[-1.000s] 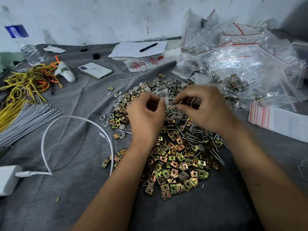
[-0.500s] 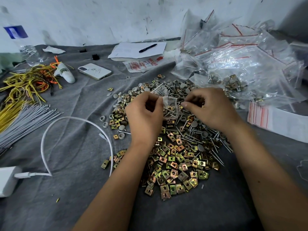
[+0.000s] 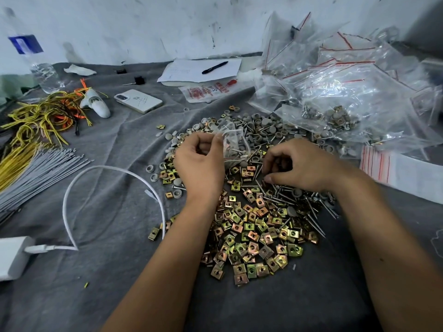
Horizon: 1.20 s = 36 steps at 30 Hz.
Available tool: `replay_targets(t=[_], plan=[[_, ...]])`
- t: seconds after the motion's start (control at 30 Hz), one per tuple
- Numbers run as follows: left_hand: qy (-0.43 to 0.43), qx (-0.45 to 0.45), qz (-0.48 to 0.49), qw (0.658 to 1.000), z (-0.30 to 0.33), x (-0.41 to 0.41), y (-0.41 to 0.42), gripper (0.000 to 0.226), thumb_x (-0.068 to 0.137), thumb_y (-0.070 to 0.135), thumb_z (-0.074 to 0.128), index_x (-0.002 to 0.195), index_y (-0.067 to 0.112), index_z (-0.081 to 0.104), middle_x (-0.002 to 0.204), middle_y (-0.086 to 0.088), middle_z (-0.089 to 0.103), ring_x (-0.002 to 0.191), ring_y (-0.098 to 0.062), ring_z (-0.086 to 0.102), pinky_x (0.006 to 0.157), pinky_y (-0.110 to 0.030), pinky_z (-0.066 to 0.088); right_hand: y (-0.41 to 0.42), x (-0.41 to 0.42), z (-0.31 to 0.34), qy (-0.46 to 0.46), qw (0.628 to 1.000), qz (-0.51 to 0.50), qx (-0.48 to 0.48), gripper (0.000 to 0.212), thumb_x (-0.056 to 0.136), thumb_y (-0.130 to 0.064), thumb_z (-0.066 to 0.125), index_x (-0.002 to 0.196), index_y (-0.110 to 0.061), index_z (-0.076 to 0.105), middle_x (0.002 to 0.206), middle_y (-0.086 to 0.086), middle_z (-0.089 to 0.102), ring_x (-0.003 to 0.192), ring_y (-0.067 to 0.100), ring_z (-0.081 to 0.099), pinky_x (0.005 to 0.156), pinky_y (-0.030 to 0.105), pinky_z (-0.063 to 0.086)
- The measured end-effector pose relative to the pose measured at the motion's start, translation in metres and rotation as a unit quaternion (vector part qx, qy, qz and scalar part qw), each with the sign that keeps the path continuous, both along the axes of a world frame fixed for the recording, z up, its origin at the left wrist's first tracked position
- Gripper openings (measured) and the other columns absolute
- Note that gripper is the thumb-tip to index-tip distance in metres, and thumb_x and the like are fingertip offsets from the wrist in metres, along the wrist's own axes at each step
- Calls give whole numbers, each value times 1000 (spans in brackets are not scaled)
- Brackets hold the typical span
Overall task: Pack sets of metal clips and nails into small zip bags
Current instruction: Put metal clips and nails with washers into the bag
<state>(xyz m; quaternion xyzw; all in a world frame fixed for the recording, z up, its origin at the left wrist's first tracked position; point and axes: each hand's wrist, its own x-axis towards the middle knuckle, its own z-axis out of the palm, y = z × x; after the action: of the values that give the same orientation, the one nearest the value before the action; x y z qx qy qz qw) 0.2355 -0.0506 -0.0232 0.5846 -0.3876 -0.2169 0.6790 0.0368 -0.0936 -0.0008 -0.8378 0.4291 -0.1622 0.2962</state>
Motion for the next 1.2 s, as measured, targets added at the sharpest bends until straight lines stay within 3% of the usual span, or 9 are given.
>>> replay_targets(t=[0.13,0.23,0.43,0.53,0.67,0.73,0.93,1.07,1.2], plan=[[26,-2,3,1000,-3,3,-2,20,93,14,74,74,16,67,62,5,57,56,-8,47,55,-24,43,-1,-2,-1,12,1000,-1,-15,11,83,-29,84,83,-29,73,77,-20,69,70,-2,64,62,17,45],[28,0,12,1000,-3,3,-1,22,93,14,74,72,18,67,60,9,56,54,-3,45,56,-19,43,-2,-5,0,18,1000,1,-11,12,83,-26,85,82,-30,74,78,-20,70,70,1,66,61,15,46],[9,8,-4,1000,-2,2,-1,20,95,17,73,77,12,68,62,1,56,56,-12,46,58,-30,46,-1,-4,2,-9,1000,2,-26,11,86,-24,81,83,-29,73,80,-15,72,74,0,68,63,11,48],[-11,11,-3,1000,-1,1,0,19,96,16,73,79,8,68,64,-2,57,56,-13,47,54,-27,43,1,-1,4,-112,991,-39,-70,11,86,-18,81,88,-24,71,81,-11,71,75,3,69,68,13,53],[-80,25,-20,996,1,-3,2,14,95,17,73,81,15,71,66,6,62,55,-5,49,51,-20,42,8,12,6,-304,937,-89,-145,12,88,-10,78,96,-18,75,89,-5,75,82,12,72,75,25,60],[-114,26,-33,993,2,-6,4,13,95,18,74,82,18,71,68,8,65,57,-3,53,55,-19,44,11,20,4,-338,919,-97,-178,12,89,-11,78,100,-15,76,93,-2,75,87,13,73,78,28,61],[-115,17,-42,992,2,-7,4,11,94,16,74,83,15,72,67,8,65,57,-3,55,55,-18,44,15,34,-2,-295,936,-101,-165,17,84,-9,83,98,-14,76,90,-4,74,77,7,74,69,26,63],[-62,15,-16,998,1,-3,3,18,94,15,74,77,17,69,61,8,58,54,-5,48,50,-20,42,6,19,-1,-337,906,-173,-190,10,90,-13,77,100,-16,75,87,-6,75,77,8,73,69,25,61],[-26,9,4,1000,0,0,0,21,94,16,74,74,17,67,63,2,58,56,-10,49,53,-25,43,-8,2,-6,-188,937,-210,-206,16,92,-14,74,107,-19,75,99,-5,74,87,4,68,78,17,56]])
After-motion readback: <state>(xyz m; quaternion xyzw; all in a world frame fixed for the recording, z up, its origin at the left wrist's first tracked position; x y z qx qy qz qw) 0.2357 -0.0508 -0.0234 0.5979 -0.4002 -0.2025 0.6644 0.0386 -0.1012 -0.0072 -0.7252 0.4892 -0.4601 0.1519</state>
